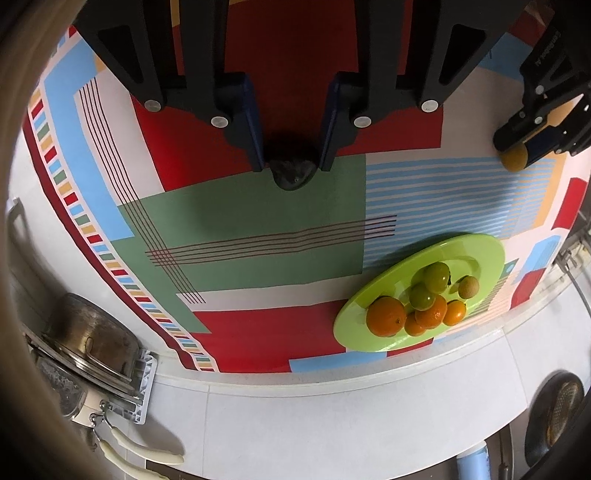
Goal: Organize fruits
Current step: 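Grasp the yellow citrus with the left tool while the right tool grasps the dark plum, then carry the citrus with the left tool while the right tool carries the plum to the plate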
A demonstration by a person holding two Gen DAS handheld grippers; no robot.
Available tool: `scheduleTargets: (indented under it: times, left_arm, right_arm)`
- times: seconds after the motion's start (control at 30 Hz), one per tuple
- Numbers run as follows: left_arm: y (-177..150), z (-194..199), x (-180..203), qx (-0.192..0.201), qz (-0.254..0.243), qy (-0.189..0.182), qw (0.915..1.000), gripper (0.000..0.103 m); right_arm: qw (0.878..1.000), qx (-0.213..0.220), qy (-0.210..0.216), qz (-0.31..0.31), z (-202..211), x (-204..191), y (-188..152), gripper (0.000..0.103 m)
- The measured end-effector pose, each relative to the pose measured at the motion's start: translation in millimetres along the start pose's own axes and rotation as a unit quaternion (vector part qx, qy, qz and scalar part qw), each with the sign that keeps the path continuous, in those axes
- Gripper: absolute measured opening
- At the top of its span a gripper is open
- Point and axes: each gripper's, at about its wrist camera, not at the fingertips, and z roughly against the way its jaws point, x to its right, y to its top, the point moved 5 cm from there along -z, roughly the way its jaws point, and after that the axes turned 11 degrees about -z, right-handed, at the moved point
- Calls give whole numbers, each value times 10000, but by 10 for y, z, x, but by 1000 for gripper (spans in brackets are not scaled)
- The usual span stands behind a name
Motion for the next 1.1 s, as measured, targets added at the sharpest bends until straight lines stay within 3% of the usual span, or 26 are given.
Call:
scheduleTargets:
  times: [0.53, 1.1]
  left_arm:
    - [127, 289, -7, 314, -150, -59, 9994, 30]
    - [267, 802, -79, 818, -271, -118, 9962, 29]
  right_arm:
    - [9987, 57, 457, 200, 278, -263, -135, 30]
    - [9955, 520, 706, 346, 803, -534, -42, 30]
